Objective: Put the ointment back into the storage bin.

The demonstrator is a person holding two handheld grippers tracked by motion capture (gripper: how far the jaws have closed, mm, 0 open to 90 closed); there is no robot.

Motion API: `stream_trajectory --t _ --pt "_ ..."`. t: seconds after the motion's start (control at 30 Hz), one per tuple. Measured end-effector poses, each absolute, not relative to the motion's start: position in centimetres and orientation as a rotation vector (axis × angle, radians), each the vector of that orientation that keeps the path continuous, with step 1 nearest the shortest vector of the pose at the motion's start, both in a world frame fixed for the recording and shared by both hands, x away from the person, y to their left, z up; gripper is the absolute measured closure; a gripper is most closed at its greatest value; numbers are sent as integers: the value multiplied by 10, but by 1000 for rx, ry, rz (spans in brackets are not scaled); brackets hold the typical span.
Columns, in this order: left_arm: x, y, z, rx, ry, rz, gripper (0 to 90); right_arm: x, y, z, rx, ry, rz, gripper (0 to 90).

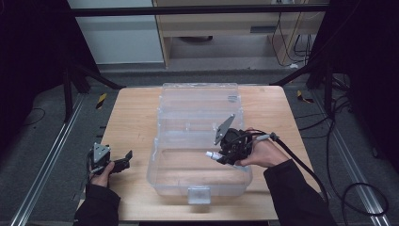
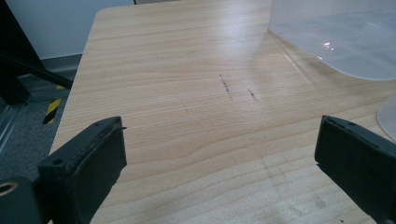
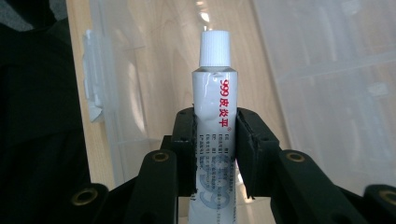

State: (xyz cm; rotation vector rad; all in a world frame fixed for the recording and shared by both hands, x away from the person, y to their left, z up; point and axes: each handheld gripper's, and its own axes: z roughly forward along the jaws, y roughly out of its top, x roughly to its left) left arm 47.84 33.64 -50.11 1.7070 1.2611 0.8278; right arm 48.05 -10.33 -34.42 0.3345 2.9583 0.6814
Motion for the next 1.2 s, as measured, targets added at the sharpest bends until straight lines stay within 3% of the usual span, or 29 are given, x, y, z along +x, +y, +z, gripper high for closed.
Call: stream_trajectory --t 1.2 --pt "478 336 -501 1709 1261 826 15 477 -84 -409 109 3094 440 698"
